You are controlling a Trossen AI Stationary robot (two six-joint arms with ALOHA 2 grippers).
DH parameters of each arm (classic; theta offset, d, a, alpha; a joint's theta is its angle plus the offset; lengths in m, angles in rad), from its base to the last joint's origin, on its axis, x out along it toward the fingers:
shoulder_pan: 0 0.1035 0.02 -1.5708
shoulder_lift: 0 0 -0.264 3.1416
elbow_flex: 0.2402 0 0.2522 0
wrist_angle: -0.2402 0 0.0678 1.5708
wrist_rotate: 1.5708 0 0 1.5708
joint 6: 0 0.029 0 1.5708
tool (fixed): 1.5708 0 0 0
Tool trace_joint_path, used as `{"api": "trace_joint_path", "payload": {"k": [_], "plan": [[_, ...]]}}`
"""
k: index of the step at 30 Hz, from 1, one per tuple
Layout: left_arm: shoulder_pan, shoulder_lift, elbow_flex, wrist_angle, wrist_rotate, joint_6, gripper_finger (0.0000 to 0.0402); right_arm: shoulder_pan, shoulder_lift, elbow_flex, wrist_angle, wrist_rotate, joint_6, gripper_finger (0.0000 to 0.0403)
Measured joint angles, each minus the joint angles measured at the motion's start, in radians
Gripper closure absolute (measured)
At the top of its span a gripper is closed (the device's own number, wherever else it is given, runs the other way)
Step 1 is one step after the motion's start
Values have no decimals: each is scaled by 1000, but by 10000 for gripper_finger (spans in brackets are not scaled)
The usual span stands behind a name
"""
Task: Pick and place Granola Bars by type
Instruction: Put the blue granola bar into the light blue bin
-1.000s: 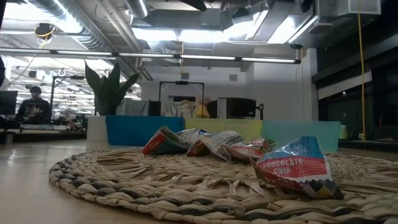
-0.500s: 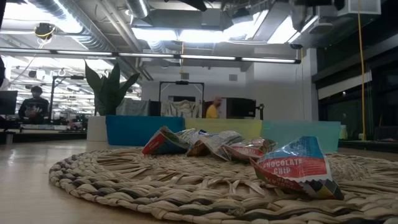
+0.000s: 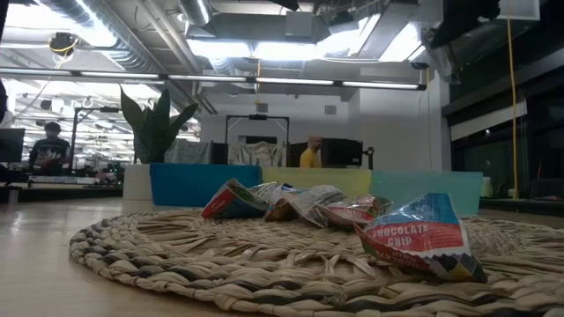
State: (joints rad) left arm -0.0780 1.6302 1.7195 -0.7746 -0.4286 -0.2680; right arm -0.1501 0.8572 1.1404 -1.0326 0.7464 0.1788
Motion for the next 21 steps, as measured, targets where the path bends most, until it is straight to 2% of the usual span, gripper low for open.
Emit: {"api": "trace_joint_path", "payload": {"k": [5, 11, 21], "plan": [[0, 0, 0, 0, 0, 0, 214, -94, 60, 0, -8, -98, -6, 335], [0, 0, 0, 0, 0, 0, 213, -252, 143, 0, 2, -236, -88, 335], [-2, 0, 0, 0, 1, -7, 217, -459, 319, 0, 140, -442, -235, 335]]}}
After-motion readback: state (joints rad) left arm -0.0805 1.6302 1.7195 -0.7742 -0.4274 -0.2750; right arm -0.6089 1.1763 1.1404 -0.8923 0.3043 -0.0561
